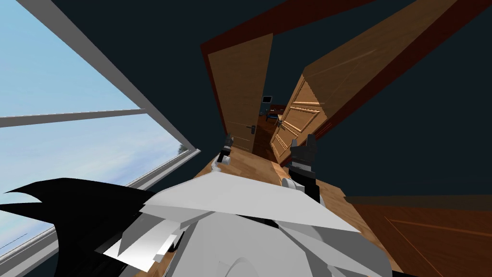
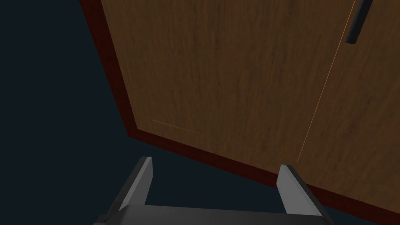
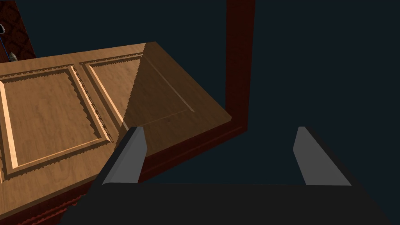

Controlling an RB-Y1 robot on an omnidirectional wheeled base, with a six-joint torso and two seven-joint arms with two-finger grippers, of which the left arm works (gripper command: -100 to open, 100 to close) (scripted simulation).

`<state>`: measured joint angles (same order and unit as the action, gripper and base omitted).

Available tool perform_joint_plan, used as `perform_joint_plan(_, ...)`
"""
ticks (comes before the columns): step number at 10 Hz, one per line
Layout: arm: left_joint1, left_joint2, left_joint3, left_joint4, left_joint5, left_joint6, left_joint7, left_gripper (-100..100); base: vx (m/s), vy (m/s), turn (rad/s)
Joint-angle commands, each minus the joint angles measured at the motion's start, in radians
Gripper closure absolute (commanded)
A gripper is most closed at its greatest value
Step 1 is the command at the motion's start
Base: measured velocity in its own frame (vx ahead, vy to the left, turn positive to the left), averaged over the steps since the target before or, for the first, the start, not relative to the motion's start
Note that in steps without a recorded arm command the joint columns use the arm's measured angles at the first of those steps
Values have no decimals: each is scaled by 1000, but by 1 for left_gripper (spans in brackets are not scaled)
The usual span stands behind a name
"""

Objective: Push the door open

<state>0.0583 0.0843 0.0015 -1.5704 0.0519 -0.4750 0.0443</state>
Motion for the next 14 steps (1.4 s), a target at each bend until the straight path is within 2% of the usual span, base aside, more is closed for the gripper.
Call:
perform_joint_plan(1,-30,3,-4,50,4,6,-1,-100,104,8,-52)
perform_joint_plan(2,-51,4,-5,85,6,6,-2,-100,104,6,-39)
perform_joint_plan(3,-51,4,-5,90,6,6,-2,-100,64,4,-14)
perform_joint_plan(6,-115,6,-11,193,13,8,-5,-100,73,6,-43)
perform_joint_plan(7,-115,6,-11,196,13,8,-5,-100,64,7,-12)
perform_joint_plan(9,-157,7,-15,261,17,8,-7,-100,70,7,-34)
perform_joint_plan(10,-157,7,-15,265,17,8,-7,-100,62,2,-21)
perform_joint_plan(13,-219,7,-20,357,24,10,-10,-100,78,7,-39)
perform_joint_plan(14,-219,7,-20,367,24,10,-10,-100,64,14,-18)
